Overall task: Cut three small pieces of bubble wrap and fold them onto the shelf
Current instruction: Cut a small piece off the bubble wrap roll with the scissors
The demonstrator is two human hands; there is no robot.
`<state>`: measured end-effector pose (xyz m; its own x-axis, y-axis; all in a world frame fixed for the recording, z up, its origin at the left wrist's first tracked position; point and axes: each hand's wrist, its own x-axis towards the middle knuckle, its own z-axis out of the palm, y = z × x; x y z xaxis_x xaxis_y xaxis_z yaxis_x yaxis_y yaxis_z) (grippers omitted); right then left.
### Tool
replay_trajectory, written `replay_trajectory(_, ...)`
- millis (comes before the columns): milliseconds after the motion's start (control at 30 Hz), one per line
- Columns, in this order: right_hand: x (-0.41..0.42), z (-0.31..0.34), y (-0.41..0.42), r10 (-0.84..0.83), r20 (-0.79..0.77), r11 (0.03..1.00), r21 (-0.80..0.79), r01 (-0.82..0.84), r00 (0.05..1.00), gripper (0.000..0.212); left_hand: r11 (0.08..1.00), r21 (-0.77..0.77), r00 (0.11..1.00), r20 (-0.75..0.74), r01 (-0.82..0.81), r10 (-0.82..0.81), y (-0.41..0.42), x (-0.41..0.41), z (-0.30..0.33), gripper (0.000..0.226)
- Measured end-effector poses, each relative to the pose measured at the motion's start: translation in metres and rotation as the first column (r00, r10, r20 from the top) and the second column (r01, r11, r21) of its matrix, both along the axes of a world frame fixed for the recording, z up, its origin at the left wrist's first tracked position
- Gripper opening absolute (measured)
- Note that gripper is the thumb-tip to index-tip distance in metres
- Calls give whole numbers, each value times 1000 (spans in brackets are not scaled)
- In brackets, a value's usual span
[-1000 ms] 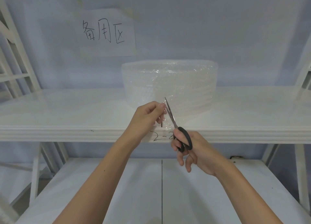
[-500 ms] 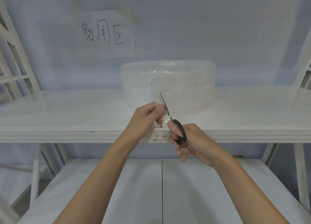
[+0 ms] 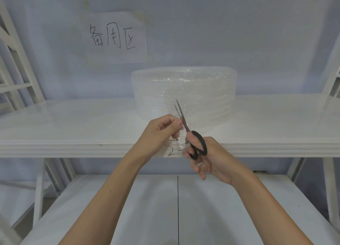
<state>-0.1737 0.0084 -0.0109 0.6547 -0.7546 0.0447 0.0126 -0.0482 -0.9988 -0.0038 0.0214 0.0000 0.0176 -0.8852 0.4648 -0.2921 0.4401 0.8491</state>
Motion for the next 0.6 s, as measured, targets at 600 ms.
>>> replay_trajectory(600, 4, 1, -3, -1, 26, 1000, -28, 2, 1000, 52, 1000, 31, 1000, 15, -3, 2, 2, 1, 1, 30)
